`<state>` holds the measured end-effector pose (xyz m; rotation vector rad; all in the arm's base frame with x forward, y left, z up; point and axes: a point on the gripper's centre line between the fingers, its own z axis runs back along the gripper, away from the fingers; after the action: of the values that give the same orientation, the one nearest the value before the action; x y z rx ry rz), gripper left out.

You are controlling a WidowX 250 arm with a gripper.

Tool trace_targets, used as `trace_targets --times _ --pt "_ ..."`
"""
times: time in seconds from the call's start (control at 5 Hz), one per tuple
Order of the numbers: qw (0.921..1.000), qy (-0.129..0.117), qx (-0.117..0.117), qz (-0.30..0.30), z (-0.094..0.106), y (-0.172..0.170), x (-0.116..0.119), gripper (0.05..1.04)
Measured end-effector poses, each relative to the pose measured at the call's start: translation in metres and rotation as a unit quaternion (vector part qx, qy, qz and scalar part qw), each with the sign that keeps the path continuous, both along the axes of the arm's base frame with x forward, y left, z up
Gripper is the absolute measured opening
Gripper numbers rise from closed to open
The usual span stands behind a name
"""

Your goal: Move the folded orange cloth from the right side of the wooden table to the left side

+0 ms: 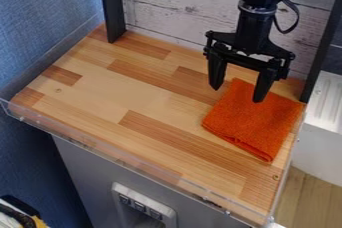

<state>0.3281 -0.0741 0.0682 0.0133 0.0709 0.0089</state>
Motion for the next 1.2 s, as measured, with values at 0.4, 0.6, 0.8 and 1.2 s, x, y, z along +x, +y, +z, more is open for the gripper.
trace_targets --times 0.4,0.6,0.8,1.2 --pt "0.9998 -0.006 -0.004 -0.02 -0.002 -0.008 0.005 0.999" --pt "0.9991 -0.019 -0.007 -0.038 -0.002 -0.019 0.007 0.948" --pt "0.9979 -0.034 -0.01 -0.054 -0.004 -0.023 0.01 0.664" --pt "0.9945 -0.057 -0.015 -0.087 -0.015 -0.028 0.014 0.151"
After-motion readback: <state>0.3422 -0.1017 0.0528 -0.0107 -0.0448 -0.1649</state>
